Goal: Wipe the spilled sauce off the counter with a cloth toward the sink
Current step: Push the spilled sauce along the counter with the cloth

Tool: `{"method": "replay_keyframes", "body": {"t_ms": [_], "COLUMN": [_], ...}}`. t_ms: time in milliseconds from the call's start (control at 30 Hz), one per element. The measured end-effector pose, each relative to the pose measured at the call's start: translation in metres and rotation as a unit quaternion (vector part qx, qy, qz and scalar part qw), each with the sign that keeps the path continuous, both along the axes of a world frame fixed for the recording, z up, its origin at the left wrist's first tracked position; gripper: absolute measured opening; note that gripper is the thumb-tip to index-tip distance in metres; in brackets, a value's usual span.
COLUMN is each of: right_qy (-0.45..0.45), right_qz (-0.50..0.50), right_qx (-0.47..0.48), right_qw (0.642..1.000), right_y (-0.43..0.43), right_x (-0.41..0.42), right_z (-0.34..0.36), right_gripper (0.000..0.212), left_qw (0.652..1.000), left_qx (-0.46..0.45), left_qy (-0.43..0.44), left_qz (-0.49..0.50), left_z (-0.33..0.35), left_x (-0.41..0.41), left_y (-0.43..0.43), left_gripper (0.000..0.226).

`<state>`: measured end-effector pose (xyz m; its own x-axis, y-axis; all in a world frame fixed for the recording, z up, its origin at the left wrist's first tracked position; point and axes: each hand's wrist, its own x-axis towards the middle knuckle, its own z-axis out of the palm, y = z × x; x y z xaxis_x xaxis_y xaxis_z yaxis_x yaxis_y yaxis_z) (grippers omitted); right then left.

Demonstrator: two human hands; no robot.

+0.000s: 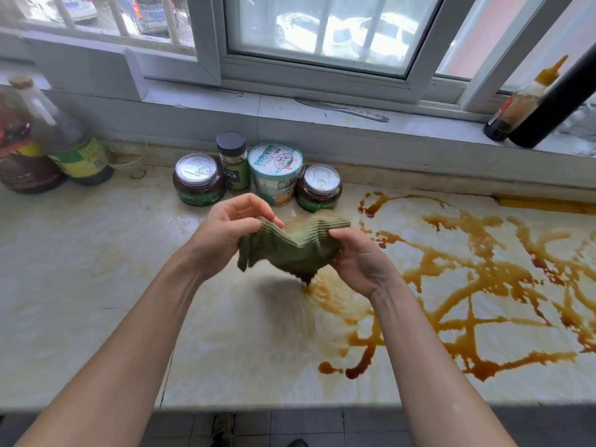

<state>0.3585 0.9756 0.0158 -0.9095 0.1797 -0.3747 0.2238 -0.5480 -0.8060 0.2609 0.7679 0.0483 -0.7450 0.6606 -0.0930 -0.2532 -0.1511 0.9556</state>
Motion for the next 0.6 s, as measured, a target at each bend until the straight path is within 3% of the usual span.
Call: {"method": "replay_keyframes", "body": {"t_ms": [100, 167, 233, 333, 467, 533, 600], "right_qy": [-0.022, -0.099, -0.186, -0.245, -0.268, -0.227, -0.194], "right_qz": [0.048, 0.041, 0.081, 0.129, 0.078, 0.06, 0.052], "right_qx": [0.013, 0.093, 0.245, 0.441, 0.529, 0.521, 0.458], "right_qw": [0.999, 0.99, 0.948, 0.854, 0.801, 0.821, 0.866], "right_y": [-0.002, -0.005, -0.011, -0.016, -0.035, -0.043, -0.04], "right_x": [0.009, 0.019, 0.03, 0.043, 0.037, 0.033, 0.038], "right_z": [-0.005, -0.019, -0.036, -0.058, -0.071, -0.069, -0.059], "right_gripper": [0.056, 0.046, 0.034, 0.039, 0.037, 0.016, 0.01], "left_qw": [0.988, 0.978, 0.966, 0.888, 0.794, 0.763, 0.763], "left_qx": [-0.085, -0.141, -0.228, -0.434, -0.551, -0.577, -0.577], "left_qy": [0.062, 0.045, 0.046, 0.139, 0.256, 0.292, 0.286], "left_qz": [-0.111, -0.147, -0.116, -0.062, -0.026, -0.025, -0.055], "left_z": [0.011, 0.0, -0.028, -0.076, -0.105, -0.102, -0.095], "left_x": [0.0, 0.005, 0.012, 0.028, 0.048, 0.052, 0.05], "left_y": [-0.009, -0.013, -0.012, -0.009, -0.003, 0.001, 0.0], "left_gripper": [0.023, 0.027, 0.032, 0.036, 0.028, 0.014, 0.018]}}
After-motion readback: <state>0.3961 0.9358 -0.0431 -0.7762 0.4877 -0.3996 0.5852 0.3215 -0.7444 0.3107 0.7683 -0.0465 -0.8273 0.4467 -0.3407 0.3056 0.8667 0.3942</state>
